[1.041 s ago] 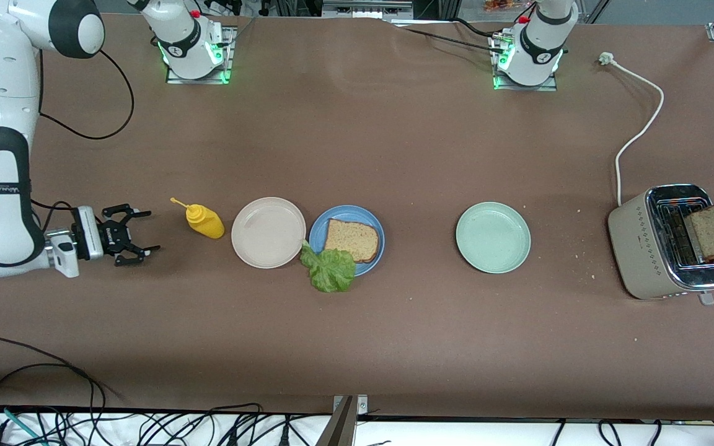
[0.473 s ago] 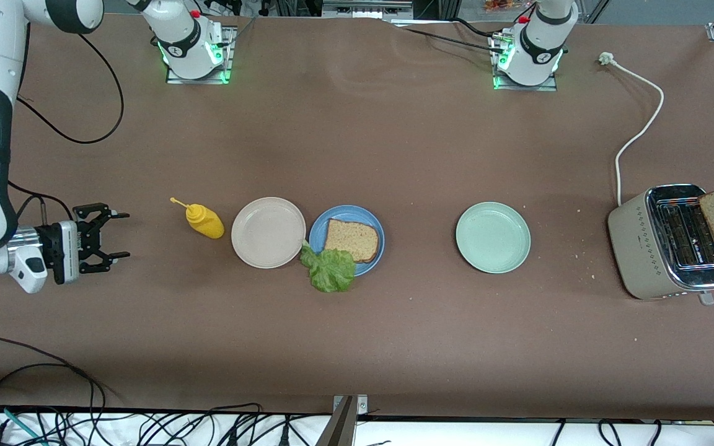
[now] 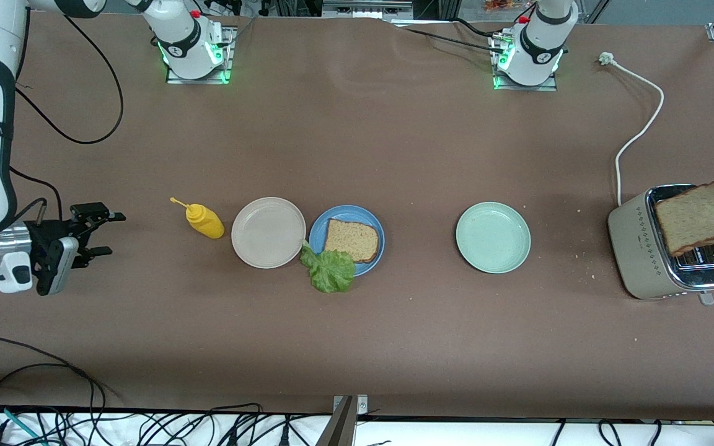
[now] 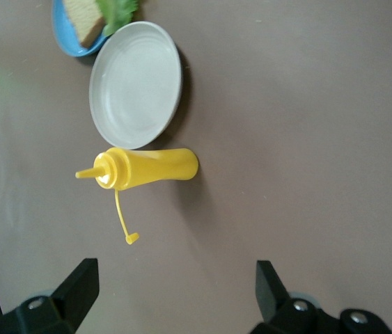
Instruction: Make sandwich in blue plate with both arms
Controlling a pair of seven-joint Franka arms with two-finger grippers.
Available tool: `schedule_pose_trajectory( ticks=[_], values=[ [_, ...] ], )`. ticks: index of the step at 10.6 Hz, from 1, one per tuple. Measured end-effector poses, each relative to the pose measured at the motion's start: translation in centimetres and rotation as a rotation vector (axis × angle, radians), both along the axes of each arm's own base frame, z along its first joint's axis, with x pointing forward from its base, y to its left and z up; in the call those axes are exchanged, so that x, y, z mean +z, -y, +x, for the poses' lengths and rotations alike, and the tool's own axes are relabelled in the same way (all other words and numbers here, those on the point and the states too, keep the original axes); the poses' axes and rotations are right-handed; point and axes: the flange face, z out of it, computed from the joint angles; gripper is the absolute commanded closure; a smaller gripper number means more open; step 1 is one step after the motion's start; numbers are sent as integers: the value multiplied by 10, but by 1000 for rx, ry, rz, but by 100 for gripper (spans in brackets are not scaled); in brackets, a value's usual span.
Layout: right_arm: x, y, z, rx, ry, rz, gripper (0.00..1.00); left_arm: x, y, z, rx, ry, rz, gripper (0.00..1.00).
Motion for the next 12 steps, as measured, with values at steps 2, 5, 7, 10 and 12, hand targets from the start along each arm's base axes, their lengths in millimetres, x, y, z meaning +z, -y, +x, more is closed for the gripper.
schedule_pose_trajectory(
  ticks=[2, 5, 7, 10, 12],
  values=[
    [54, -10, -6, -111, -29, -159, 0, -9, 73, 16, -69, -15, -30, 100],
    [121, -40, -35, -290, -132, -370, 0, -50, 137, 33, -59, -80, -176, 100],
    [153, -67, -52, -461, -169, -496, 0, -100, 157, 47, -29, -149, -365, 100],
    [151, -98, -88, -691, -156, -627, 0, -149, 230, 62, -12, -192, -460, 100],
    [139, -90, -118, -764, -84, -596, 0, -149, 309, 61, 56, -206, -521, 100]
  ],
)
